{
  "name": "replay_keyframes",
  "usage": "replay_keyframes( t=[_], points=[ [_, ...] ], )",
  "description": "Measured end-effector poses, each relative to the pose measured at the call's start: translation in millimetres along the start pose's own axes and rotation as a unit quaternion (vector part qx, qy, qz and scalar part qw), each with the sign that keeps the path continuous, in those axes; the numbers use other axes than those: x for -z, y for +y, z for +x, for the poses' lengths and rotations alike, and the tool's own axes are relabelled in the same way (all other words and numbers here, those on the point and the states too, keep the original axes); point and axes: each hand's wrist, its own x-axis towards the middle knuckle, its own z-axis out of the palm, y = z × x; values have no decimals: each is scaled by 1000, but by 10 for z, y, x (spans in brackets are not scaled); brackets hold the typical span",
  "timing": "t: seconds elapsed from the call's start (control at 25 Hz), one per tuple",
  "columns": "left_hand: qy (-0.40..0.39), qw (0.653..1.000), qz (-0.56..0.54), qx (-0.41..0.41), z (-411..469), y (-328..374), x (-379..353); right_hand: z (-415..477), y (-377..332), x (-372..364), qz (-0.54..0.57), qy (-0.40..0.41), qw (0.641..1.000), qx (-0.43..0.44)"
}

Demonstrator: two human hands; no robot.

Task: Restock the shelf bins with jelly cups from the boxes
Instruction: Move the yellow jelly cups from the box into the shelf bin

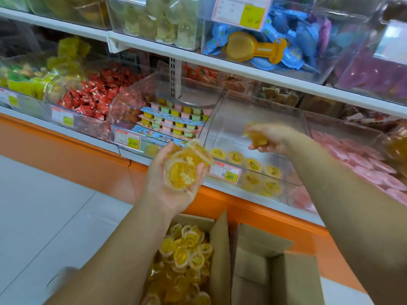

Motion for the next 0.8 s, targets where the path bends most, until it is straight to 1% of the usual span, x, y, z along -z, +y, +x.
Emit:
replay_keyframes(
  t=[0.04, 0.08, 0.16, 0.24, 0.32, 0.4, 0.52, 0.64, 0.72, 0.8],
  points=[
    [-1, 1000, -9, 7, 21, 24, -15, 152, -39, -22, -94, 7, 995, 11],
    [-7, 1000, -19, 15, 47, 44, -27, 307, -71, -38, -182, 12, 983, 24],
    [-21, 999, -28, 24, 93, 71, -56, 579, -134, -89, -302, -8, 953, 28],
    [-21, 999, -23, 21, 106, 103, -88, 758, -169, -222, -359, -43, 932, 9],
    [-17, 1000, -19, 11, 111, 143, -107, 898, -140, -391, -393, -47, 918, -8],
    [-14, 1000, -22, 5, 122, 176, -113, 952, -99, -521, -390, -47, 919, -32],
    [-2, 1000, -24, 1, 152, 178, -102, 993, -62, -519, -316, -82, 942, -76],
    [4, 1000, -20, 4, 164, 143, -109, 1049, -56, -346, -227, -90, 964, -102],
    [-2, 1000, -16, 13, 154, 121, -124, 1036, -53, -280, -225, -102, 963, -109],
    [-4, 1000, -12, 21, 147, 94, -142, 1023, -31, -275, -238, -93, 961, -104]
  ],
)
